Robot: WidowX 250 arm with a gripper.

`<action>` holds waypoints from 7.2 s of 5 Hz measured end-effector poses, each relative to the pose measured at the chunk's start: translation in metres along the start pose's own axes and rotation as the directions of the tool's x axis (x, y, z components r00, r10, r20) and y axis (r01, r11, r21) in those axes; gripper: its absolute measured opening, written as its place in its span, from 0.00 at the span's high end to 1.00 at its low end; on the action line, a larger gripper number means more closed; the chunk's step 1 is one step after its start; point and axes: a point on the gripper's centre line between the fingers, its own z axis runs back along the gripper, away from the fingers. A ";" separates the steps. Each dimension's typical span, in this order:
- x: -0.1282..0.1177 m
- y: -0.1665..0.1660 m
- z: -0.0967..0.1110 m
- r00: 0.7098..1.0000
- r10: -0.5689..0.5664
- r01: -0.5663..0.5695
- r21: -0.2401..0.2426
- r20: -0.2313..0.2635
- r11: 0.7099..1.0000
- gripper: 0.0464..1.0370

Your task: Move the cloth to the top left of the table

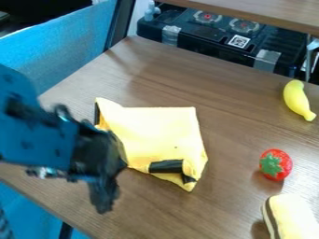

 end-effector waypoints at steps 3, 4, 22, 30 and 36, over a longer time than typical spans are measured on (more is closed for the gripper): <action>0.050 0.011 -0.017 0.999 0.023 -0.026 0.074 0.036 0.997 0.04; 0.059 0.009 -0.015 0.998 0.042 -0.044 0.060 0.039 0.997 0.04; 0.022 0.267 -0.096 0.818 0.534 -0.542 0.025 -0.215 0.840 0.99; -0.007 0.320 -0.107 0.749 0.578 -0.607 0.013 -0.325 0.795 0.56; -0.002 0.210 -0.135 0.793 0.514 -0.595 -0.234 -0.325 0.769 0.04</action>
